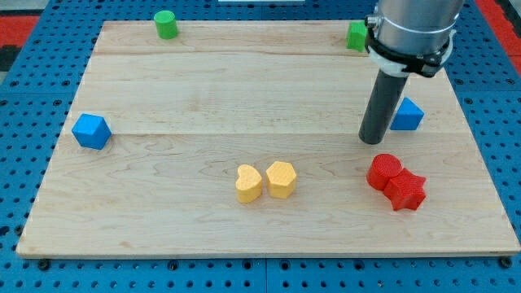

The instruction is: Slide the blue triangle towards the center of the board

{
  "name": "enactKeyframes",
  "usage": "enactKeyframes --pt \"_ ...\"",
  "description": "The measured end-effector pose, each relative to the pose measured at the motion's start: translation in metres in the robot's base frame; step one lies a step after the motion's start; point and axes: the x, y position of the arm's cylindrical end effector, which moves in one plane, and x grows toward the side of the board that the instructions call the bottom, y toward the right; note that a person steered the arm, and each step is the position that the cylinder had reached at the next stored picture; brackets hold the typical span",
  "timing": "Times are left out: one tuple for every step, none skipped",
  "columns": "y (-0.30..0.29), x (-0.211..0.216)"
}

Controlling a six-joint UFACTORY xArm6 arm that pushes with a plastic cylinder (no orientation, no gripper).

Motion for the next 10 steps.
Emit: enactKeyframes --pt "0.034 -0.005" --pt "0.046 -0.005" --pt "0.080 -0.002" --pt "0.110 -0.034" --pt "0.062 -0.040" --pt "-0.025 -0.031" --pt "-0.076 -0.030" --pt "-0.016 -0.017" --pt "-0.024 0.019" --pt "-0.083 0.020"
